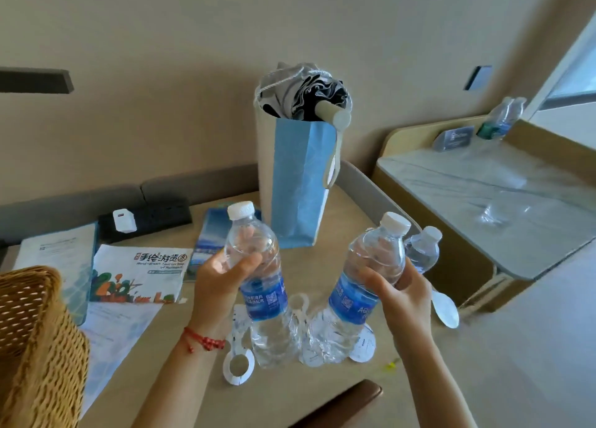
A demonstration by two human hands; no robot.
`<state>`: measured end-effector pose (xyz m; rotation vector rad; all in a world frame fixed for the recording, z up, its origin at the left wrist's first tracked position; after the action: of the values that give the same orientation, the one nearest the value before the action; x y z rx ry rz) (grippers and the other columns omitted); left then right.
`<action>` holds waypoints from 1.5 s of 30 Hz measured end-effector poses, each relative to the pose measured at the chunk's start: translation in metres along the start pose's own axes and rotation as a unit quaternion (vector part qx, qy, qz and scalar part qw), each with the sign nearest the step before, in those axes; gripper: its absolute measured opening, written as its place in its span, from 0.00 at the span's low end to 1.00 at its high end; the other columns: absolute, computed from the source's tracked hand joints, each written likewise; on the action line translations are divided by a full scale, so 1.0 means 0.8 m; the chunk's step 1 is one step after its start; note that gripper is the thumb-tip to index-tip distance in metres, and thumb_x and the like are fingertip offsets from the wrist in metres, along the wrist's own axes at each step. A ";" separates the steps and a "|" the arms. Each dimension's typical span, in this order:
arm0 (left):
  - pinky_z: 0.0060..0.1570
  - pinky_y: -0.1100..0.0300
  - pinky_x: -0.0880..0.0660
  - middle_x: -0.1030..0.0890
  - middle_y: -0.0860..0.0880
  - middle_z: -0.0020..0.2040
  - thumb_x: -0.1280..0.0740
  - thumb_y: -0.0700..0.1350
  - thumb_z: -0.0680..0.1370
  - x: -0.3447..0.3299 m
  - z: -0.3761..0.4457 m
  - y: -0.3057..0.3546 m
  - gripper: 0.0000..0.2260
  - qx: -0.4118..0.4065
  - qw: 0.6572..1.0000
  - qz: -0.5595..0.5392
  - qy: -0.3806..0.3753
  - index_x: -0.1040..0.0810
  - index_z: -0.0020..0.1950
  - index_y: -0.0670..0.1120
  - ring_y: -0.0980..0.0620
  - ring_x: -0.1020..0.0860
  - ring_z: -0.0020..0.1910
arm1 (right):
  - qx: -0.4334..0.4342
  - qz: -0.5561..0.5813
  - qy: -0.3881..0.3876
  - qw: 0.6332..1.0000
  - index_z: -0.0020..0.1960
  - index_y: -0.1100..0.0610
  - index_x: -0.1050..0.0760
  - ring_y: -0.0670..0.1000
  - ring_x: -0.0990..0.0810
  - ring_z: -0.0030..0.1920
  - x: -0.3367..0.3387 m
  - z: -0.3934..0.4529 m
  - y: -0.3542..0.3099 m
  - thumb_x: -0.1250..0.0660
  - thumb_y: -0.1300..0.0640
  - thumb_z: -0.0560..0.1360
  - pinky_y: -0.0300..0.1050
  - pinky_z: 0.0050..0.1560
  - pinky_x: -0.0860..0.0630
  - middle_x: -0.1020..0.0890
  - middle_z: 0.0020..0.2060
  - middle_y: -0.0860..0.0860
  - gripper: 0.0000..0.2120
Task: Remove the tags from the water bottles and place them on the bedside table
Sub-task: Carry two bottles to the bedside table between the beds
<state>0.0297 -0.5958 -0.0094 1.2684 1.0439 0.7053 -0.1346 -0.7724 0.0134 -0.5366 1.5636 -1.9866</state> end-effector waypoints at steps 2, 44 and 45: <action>0.51 0.43 0.26 0.16 0.50 0.38 0.27 0.56 0.55 -0.021 -0.012 -0.005 0.17 0.019 0.999 -0.022 -0.025 0.17 0.40 0.50 0.44 0.19 0.44 | -0.005 -0.003 0.023 1.000 0.44 0.46 0.19 0.45 0.16 0.42 0.027 -0.014 -0.006 0.27 0.47 0.56 0.33 0.37 0.23 0.14 0.40 0.46 0.16; 0.27 0.67 0.25 0.16 0.48 0.33 0.27 0.42 0.63 -0.691 -0.288 -0.183 0.07 0.125 0.866 0.000 -0.484 0.18 0.40 0.44 0.52 0.17 0.31 | -0.038 -0.107 0.455 0.883 0.45 0.57 0.21 0.51 0.16 0.39 0.665 -0.198 -0.038 0.23 0.52 0.57 0.37 0.37 0.21 0.15 0.37 0.52 0.19; 0.27 0.67 0.25 0.16 0.49 0.33 0.27 0.44 0.62 -0.711 -0.277 -0.188 0.08 0.129 0.865 0.001 -0.484 0.18 0.39 0.45 0.52 0.17 0.31 | -0.039 -0.105 0.456 0.883 0.45 0.57 0.21 0.51 0.16 0.38 0.679 -0.181 -0.034 0.21 0.53 0.58 0.36 0.36 0.21 0.15 0.37 0.52 0.19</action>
<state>-0.4156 -1.0400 -0.0188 1.5852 0.2895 -0.1332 -0.6461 -1.0059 -0.0092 0.3017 2.1841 -2.5322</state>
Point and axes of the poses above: each hand's wrist, its own z-axis towards the middle knuckle, its own x-axis out of the back of the hand, y = z × x, the point moved 3 cm from there along z, towards the middle knuckle
